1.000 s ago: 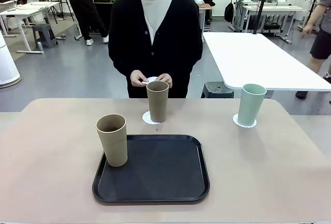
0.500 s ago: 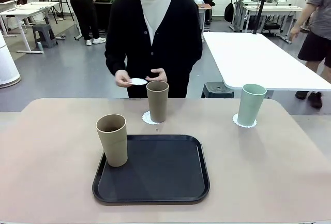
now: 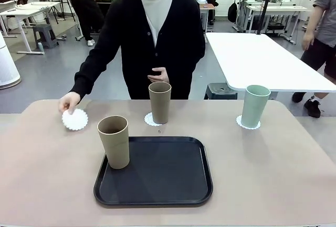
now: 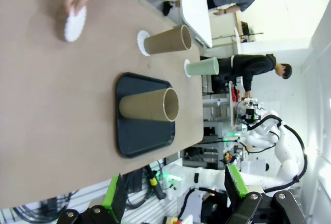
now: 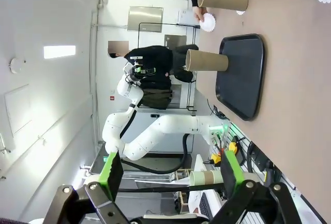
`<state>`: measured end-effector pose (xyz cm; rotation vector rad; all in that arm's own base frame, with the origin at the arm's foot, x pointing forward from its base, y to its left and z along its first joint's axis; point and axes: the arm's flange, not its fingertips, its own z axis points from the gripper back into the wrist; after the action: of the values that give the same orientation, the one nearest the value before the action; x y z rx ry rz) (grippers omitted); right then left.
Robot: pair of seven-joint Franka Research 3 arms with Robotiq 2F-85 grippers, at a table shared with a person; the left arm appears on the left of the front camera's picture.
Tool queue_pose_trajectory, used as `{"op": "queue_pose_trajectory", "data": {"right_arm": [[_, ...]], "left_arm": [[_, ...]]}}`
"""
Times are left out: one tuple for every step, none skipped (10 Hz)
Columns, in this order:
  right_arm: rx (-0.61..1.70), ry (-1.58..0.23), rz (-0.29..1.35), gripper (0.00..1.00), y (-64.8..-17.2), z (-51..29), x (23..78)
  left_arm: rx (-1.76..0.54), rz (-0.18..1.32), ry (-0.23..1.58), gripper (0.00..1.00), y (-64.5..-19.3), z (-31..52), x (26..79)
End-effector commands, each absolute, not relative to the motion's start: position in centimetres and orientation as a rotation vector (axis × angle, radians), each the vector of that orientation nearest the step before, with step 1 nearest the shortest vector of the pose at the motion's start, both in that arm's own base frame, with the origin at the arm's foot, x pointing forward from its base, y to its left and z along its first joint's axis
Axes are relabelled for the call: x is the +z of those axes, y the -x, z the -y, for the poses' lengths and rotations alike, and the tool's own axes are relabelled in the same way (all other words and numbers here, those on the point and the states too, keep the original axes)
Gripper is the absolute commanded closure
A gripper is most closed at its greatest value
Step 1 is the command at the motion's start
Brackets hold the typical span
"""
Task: Place coasters on the table and set cups on them.
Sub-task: Take one Reusable plastic cup from the Flat Tray and place it on a coaster set by the human.
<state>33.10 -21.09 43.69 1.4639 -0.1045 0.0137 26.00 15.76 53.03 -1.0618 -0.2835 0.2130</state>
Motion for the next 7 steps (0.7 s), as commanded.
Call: {"op": "queue_pose_trajectory", "data": {"right_arm": [[0.021, -1.477, 0.106, 0.00, -32.96, 21.18, 43.63], [0.021, -1.477, 0.106, 0.00, -32.96, 21.18, 43.63], [0.021, -1.477, 0.106, 0.00, -32.96, 21.18, 43.63], [0.021, -1.477, 0.106, 0.00, -32.96, 21.18, 43.63], [0.021, -1.477, 0.106, 0.00, -32.96, 21.18, 43.63], [0.021, -1.477, 0.106, 0.00, -32.96, 21.18, 43.63], [0.021, -1.477, 0.106, 0.00, -32.96, 21.18, 43.63]], "left_arm": [[0.202, 0.294, 1.074, 0.00, -25.90, -15.85, 53.15], [0.202, 0.294, 1.074, 0.00, -25.90, -15.85, 53.15], [0.202, 0.294, 1.074, 0.00, -25.90, -15.85, 53.15], [0.202, 0.294, 1.074, 0.00, -25.90, -15.85, 53.15], [0.202, 0.294, 1.074, 0.00, -25.90, -15.85, 53.15], [0.202, 0.294, 1.074, 0.00, -25.90, -15.85, 53.15], [0.202, 0.294, 1.074, 0.00, -25.90, -15.85, 53.15]]}}
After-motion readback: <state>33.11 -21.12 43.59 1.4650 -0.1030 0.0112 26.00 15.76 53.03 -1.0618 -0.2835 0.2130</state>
